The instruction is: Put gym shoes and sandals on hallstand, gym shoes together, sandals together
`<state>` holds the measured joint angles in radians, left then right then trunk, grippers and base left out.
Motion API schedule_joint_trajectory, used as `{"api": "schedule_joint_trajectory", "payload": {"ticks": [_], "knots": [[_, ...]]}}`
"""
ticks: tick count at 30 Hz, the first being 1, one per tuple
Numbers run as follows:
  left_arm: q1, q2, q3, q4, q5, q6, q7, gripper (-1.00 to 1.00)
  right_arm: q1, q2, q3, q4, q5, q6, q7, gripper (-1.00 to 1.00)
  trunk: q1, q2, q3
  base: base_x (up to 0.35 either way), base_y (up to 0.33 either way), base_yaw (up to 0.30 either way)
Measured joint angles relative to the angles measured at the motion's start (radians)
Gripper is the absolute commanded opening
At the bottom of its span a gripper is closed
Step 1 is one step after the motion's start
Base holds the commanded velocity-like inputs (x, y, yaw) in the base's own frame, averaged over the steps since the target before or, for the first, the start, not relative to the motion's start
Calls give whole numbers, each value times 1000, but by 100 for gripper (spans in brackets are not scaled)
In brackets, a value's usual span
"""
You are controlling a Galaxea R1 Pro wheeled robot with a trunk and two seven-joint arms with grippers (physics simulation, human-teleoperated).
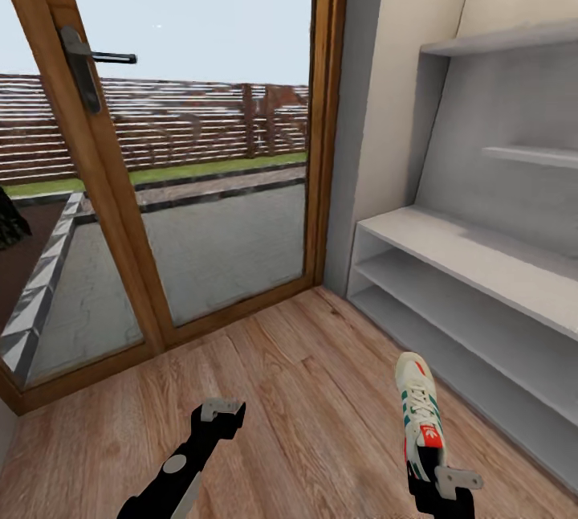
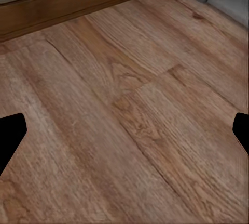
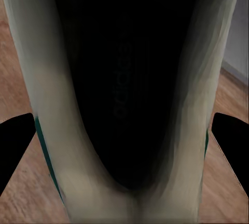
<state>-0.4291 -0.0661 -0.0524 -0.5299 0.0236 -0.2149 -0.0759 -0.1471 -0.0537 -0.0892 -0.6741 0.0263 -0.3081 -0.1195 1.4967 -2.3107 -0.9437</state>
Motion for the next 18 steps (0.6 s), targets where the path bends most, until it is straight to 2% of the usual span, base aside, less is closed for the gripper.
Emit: {"api": "schedule_joint_trajectory", "payload": {"ticks": [18], "knots": [[0, -1, -1, 0, 0, 0, 0, 100, 0, 0, 0, 1, 0, 0, 0, -100, 0, 0, 10, 1, 1, -256]]}}
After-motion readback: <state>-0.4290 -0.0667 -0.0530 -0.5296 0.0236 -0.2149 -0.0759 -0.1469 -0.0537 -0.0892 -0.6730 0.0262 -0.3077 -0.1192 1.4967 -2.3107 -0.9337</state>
